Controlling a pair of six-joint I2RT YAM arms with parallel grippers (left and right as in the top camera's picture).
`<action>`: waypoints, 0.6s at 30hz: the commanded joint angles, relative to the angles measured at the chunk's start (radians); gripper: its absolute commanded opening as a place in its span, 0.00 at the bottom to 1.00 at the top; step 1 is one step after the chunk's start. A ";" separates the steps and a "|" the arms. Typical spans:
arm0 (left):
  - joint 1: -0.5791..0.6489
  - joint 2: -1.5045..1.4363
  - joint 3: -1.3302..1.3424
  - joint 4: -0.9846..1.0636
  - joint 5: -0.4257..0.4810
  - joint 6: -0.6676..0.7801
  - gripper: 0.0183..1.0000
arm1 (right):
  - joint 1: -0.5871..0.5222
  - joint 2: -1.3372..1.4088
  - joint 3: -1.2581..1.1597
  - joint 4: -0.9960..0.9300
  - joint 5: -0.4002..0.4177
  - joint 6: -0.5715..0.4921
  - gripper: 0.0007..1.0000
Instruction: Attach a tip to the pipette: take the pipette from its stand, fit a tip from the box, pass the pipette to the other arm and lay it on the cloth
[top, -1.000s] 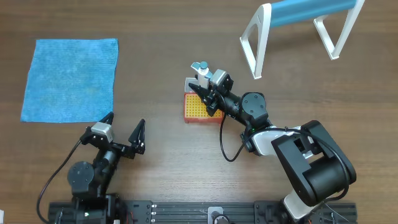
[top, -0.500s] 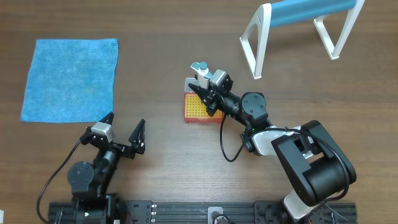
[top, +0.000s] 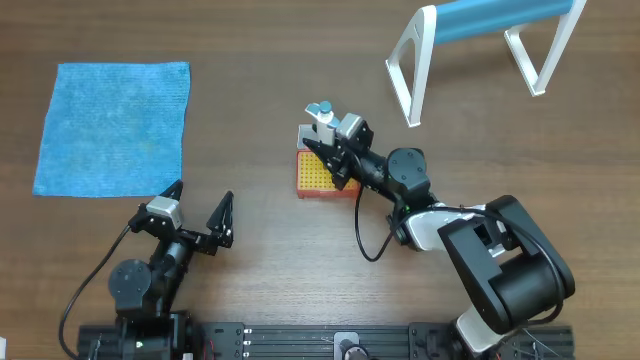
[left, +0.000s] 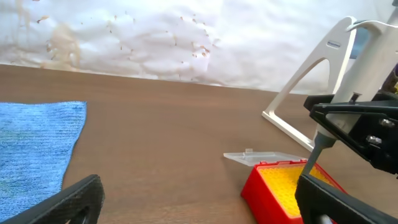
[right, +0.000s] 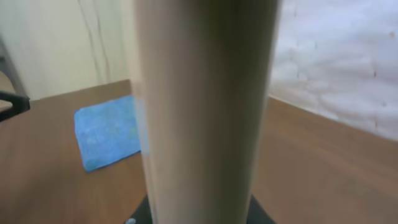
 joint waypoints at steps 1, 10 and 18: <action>0.002 -0.003 -0.003 -0.005 0.010 0.002 1.00 | 0.002 0.014 -0.015 -0.064 -0.013 -0.027 0.07; 0.002 -0.003 -0.003 -0.005 0.010 0.002 1.00 | 0.003 0.149 -0.015 0.038 -0.010 -0.034 0.07; 0.002 -0.003 -0.003 -0.005 0.010 0.002 1.00 | 0.003 0.158 -0.092 0.036 -0.009 -0.034 0.07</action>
